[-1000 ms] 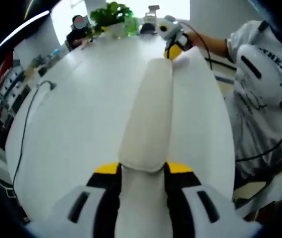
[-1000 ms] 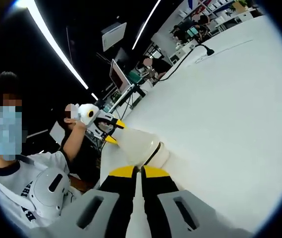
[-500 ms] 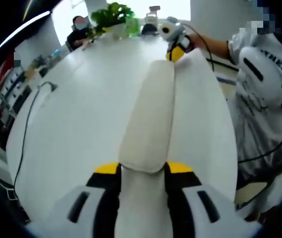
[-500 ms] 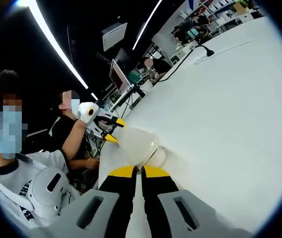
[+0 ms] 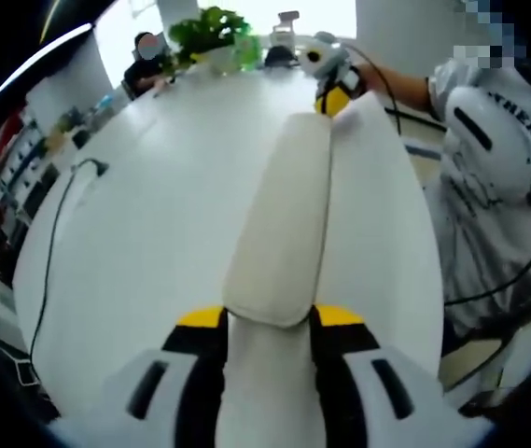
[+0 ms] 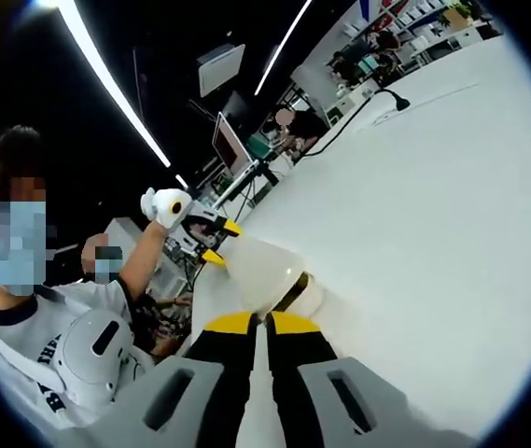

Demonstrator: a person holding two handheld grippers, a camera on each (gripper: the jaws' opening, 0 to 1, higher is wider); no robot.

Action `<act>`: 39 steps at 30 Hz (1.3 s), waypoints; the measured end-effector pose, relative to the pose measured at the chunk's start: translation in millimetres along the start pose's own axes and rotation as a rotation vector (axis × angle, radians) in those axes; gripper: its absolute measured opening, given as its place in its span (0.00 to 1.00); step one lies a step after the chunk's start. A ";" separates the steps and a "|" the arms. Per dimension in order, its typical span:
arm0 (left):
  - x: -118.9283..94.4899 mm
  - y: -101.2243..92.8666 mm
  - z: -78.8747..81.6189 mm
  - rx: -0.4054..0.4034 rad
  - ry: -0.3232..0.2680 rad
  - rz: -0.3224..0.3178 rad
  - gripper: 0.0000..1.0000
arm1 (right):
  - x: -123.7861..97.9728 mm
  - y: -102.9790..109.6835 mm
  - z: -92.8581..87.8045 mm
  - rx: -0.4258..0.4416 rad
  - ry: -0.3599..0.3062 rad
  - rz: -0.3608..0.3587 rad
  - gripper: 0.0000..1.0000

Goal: Arrange the utensils inside the cutlery case until each visible utensil rests in its matching compartment.

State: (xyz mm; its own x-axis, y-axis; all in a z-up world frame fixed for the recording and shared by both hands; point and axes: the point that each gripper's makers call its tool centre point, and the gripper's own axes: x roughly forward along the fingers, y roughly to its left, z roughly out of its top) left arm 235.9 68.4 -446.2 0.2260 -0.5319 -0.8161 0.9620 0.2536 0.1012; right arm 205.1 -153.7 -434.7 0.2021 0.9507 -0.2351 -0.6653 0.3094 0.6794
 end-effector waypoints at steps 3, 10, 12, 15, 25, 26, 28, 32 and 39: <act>4.0 0.5 1.2 0.006 0.017 -0.007 0.37 | -1.7 -1.9 -0.5 0.004 -0.001 -0.002 0.05; 3.0 -1.4 -1.0 0.009 0.026 -0.009 0.37 | 0.9 -4.3 -6.7 0.013 0.022 -0.005 0.06; 1.6 -0.3 -0.4 0.000 0.018 -0.009 0.37 | 1.6 -3.8 -7.3 0.008 0.028 -0.006 0.06; 2.8 -1.1 -1.0 -0.008 0.019 -0.013 0.37 | 2.6 -3.6 -7.8 -0.001 0.032 -0.010 0.06; 8.7 -3.8 -2.8 0.003 0.037 -0.033 0.37 | 0.4 -6.3 -12.4 -0.008 0.039 -0.031 0.07; 8.8 -3.8 -2.4 -0.001 0.036 -0.034 0.37 | 0.3 -7.4 -12.8 -0.006 0.039 -0.032 0.07; 8.5 -3.7 -2.4 -0.004 0.036 -0.034 0.36 | 0.6 -7.0 -12.6 0.001 0.037 -0.027 0.07; 7.6 -3.1 -3.3 -0.008 0.036 -0.028 0.36 | 2.2 -4.8 -12.5 -0.018 0.044 -0.029 0.08; 7.6 -5.9 -7.2 0.003 0.053 -0.029 0.35 | 0.5 -3.3 -14.6 -0.047 0.060 -0.044 0.09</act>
State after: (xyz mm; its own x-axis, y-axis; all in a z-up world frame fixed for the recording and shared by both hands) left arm 230.8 68.7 -457.1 0.1899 -0.4956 -0.8476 0.9684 0.2365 0.0787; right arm 197.0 -154.5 -447.2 0.1900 0.9328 -0.3062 -0.6901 0.3487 0.6342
